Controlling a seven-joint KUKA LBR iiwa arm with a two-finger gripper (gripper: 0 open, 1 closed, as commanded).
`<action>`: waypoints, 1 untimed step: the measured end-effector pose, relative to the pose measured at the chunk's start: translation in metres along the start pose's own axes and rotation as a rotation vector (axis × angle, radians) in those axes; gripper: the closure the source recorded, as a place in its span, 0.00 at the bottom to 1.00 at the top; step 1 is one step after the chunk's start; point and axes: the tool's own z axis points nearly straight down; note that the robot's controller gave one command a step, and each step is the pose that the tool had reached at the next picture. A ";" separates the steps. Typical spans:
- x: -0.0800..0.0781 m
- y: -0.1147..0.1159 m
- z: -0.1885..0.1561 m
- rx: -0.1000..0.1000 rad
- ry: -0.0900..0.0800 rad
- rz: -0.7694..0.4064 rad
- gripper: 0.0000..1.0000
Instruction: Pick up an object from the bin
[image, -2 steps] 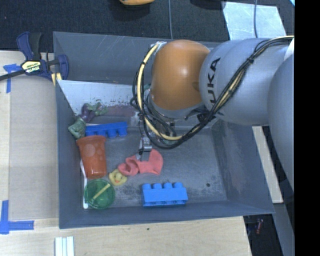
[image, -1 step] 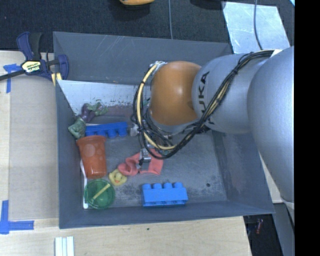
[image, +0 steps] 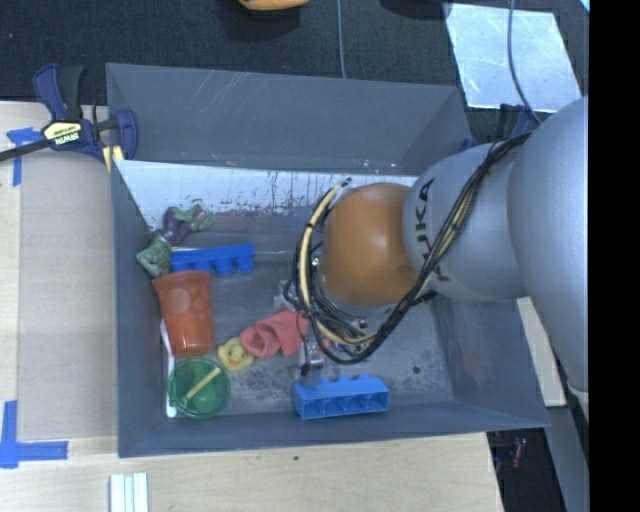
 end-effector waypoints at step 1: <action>-0.016 -0.036 -0.001 0.001 0.004 0.104 1.00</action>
Offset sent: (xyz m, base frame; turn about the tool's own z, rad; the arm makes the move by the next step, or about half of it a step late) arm 0.0000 0.0000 0.0000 0.0000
